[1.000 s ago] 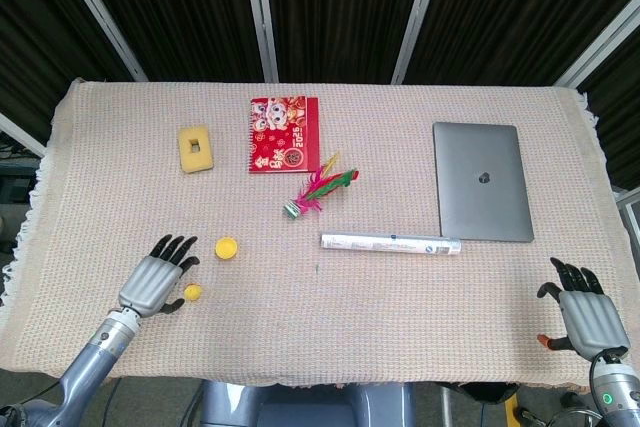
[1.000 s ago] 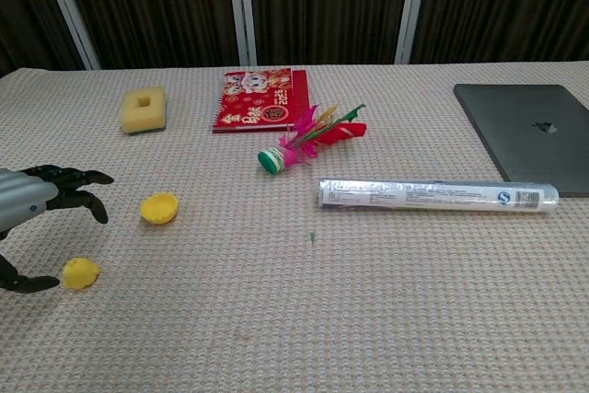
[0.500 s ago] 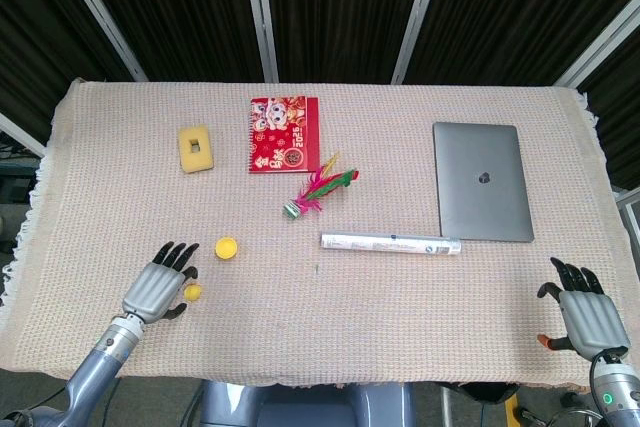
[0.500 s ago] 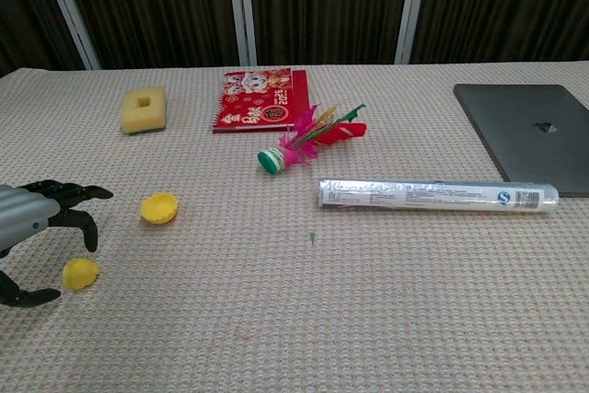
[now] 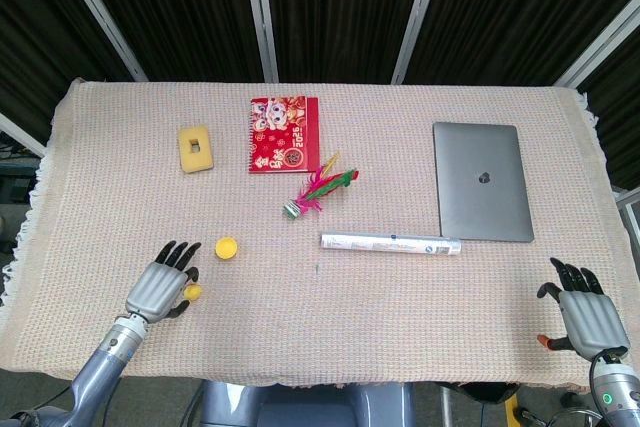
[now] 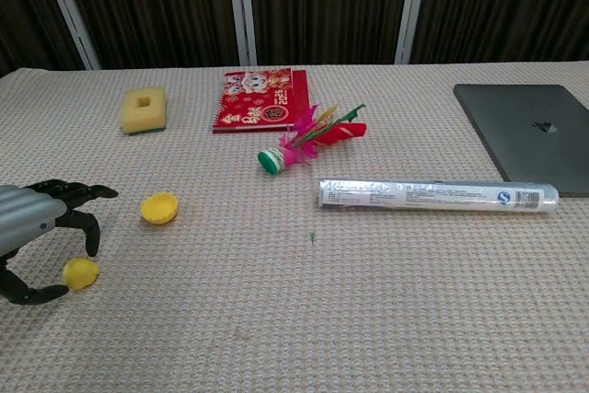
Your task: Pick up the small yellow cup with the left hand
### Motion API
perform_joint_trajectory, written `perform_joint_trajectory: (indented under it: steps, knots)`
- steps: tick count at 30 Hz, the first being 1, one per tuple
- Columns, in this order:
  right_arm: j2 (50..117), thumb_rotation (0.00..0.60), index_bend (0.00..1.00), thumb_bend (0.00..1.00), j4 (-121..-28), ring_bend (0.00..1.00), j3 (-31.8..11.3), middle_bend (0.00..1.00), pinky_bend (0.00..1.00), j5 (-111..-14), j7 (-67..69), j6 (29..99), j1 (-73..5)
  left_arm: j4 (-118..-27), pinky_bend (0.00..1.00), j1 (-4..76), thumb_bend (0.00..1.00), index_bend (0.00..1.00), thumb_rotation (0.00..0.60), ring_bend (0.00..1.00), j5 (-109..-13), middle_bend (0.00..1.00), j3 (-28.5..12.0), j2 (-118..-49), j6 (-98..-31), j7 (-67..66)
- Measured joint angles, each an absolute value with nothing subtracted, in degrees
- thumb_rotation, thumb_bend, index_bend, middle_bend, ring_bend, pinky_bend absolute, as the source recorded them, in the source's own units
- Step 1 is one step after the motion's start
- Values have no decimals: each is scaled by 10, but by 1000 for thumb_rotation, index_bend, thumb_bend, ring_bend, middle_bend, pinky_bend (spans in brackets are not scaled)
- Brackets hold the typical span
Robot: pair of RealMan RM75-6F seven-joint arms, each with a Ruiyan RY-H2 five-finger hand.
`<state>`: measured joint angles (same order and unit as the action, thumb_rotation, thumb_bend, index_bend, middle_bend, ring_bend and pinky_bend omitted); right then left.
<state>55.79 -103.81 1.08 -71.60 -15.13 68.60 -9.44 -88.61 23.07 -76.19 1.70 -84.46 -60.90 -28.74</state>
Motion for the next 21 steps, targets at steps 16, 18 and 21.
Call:
perform_joint_trajectory:
  steps: [16, 18, 21]
  knots:
    - [558, 600, 372, 0, -1038, 0, 11, 0, 0, -717, -151, 685, -94, -887, 0, 235, 317, 458, 600, 0, -759, 0, 20, -854, -613, -302]
    - [558, 600, 372, 0, -1038, 0, 11, 0, 0, -717, -151, 685, -94, -888, 0, 234, 319, 464, 600, 0, -758, 0, 19, -854, -615, -303]
    - [558, 600, 372, 0, -1037, 0, 11, 0, 0, -718, -151, 685, -94, -888, 0, 234, 319, 470, 600, 0, -758, 0, 19, -853, -617, -304]
